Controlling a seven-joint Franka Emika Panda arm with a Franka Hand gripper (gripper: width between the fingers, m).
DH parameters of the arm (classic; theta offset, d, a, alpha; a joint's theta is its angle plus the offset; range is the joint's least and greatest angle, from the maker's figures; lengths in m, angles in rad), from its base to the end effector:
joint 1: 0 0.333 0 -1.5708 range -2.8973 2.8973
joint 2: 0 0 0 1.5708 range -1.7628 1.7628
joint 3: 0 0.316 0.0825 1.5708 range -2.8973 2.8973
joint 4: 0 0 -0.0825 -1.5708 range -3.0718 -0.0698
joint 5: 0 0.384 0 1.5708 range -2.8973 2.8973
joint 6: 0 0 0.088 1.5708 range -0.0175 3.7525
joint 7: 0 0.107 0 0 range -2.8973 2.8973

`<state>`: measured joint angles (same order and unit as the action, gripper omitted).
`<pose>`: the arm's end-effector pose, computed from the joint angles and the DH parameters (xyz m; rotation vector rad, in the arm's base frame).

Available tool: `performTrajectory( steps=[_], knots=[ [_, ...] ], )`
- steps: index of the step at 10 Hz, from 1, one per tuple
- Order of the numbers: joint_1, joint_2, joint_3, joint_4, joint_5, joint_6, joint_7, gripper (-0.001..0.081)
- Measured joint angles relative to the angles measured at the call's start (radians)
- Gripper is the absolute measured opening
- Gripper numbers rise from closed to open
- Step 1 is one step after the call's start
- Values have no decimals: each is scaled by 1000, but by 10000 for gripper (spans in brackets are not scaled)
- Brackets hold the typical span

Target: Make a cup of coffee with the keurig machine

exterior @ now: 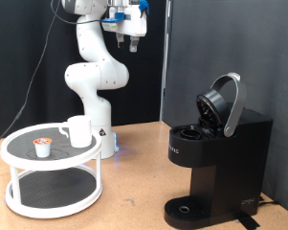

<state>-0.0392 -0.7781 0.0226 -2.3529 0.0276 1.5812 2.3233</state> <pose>0.3101 -0.0001 0.5904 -1.2121 2.8869 0.0128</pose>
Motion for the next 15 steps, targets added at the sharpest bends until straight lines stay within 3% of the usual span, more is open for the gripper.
performTrajectory(
  steps=[2,8,12,15],
  knots=[
    [-2,0,-13,-1,0,0,-9,734],
    [-59,6,-176,19,-79,-14,-164,734],
    [-68,12,-207,20,-101,-14,-212,734],
    [-94,15,-291,17,-173,-14,-320,734]
  ],
)
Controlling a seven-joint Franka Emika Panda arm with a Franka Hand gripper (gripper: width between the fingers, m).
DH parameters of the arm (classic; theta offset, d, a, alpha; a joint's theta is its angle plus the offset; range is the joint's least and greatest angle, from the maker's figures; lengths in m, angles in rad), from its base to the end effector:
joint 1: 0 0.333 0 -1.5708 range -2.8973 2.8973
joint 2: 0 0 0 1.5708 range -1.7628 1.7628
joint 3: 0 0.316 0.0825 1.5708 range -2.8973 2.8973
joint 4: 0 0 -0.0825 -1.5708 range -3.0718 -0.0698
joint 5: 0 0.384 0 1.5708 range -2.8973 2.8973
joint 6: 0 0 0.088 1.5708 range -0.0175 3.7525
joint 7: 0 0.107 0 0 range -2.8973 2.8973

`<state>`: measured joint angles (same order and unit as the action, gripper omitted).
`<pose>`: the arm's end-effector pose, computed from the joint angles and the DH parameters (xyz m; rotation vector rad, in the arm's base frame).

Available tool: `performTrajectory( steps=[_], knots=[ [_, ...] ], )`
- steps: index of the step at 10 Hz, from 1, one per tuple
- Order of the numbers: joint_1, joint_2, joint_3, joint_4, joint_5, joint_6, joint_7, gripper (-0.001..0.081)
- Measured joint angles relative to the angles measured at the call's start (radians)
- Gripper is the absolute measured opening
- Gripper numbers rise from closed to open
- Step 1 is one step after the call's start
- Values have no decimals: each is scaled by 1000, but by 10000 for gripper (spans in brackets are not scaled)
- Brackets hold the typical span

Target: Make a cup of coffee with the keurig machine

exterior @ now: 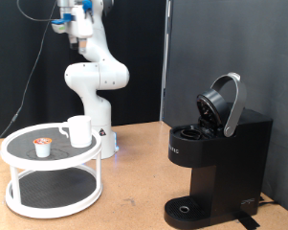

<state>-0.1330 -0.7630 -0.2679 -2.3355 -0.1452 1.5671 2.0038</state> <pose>0.2805 -0.1612 0.5811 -1.2374 2.8774 0.0695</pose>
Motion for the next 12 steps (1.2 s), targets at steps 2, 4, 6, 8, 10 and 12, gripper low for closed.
performTrajectory(
  steps=[2,4,6,8,10,12],
  knots=[
    [-16,4,-62,4,-35,6,-58,734],
    [-26,18,-114,18,-69,12,-107,734],
    [-29,34,-140,32,-82,20,-124,734],
    [-29,34,-141,30,-77,16,-123,734],
    [-29,36,-155,14,-75,24,-123,734],
    [-29,55,-182,-38,-75,111,-114,734]
  ],
)
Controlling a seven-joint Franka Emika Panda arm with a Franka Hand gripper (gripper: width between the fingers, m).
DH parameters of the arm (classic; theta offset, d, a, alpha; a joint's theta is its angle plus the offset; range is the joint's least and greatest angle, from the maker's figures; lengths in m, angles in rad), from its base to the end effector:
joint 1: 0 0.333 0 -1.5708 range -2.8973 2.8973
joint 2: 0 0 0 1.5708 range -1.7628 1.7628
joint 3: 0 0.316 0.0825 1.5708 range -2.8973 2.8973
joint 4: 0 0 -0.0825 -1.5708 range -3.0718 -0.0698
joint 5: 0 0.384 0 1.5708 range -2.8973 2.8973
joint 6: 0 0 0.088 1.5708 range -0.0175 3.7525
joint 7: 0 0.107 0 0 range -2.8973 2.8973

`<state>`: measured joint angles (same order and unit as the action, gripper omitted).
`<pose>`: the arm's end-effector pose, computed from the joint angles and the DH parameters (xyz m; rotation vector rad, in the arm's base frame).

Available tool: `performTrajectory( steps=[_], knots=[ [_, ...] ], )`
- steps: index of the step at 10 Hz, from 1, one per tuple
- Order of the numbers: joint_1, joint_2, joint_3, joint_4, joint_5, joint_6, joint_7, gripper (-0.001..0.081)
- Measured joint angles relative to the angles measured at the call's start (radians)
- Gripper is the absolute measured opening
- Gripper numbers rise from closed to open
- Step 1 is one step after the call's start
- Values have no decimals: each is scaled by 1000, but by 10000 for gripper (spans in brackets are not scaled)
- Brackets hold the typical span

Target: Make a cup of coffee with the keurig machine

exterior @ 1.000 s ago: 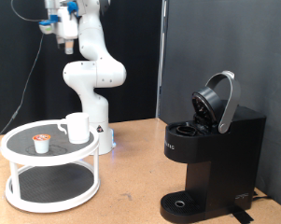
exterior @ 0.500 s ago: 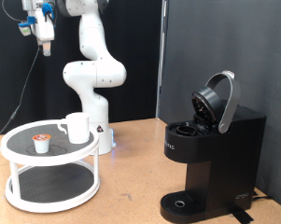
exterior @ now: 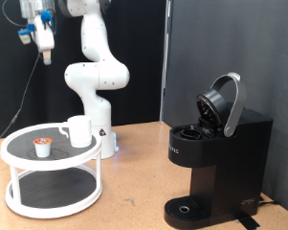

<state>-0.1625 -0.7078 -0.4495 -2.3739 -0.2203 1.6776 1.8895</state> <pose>0.2631 -0.2426 0.5363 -1.1698 2.8811 0.1091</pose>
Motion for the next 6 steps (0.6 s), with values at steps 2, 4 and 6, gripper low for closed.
performTrajectory(
  steps=[2,4,6],
  knots=[
    [-1,39,-15,-61,-10,124,25,734],
    [-6,82,-17,-121,-50,251,44,734],
    [-16,125,-18,-165,-86,353,62,734]
  ],
)
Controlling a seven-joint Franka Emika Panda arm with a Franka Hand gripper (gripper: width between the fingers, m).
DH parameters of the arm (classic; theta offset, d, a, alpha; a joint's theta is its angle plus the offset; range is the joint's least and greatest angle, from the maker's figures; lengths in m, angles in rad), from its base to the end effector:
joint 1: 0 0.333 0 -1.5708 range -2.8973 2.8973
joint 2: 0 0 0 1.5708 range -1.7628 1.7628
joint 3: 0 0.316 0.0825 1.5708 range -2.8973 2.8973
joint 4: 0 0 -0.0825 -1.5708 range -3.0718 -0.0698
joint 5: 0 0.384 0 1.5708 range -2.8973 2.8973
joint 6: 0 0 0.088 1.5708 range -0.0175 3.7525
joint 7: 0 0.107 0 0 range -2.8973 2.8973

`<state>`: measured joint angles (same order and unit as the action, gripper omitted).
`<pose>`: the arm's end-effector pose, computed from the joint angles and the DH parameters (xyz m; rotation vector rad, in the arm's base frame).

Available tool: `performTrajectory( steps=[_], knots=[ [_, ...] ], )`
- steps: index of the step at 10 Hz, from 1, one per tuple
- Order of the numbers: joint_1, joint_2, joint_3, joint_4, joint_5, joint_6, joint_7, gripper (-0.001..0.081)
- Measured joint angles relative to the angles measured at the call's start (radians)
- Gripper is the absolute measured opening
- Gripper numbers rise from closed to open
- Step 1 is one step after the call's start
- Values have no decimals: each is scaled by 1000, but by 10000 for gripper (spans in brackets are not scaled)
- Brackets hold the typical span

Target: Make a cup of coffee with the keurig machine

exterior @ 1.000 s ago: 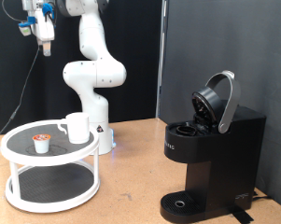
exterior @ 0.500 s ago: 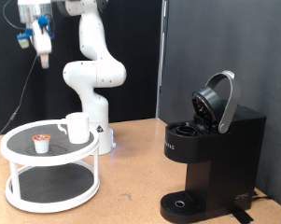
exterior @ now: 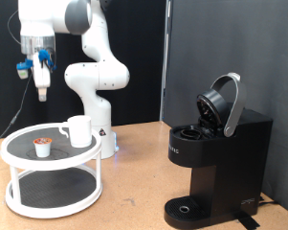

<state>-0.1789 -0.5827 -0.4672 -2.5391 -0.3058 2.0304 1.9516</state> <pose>0.2970 -0.2500 0.4490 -1.1348 2.9231 -0.0729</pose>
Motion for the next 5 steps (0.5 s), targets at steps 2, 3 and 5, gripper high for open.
performTrajectory(
  steps=[2,3,5],
  knots=[
    [0,1,-3,-1,25,-6,-8,734],
    [0,5,-8,-4,33,-5,-11,734],
    [0,29,-23,-27,37,51,-11,734]
  ],
)
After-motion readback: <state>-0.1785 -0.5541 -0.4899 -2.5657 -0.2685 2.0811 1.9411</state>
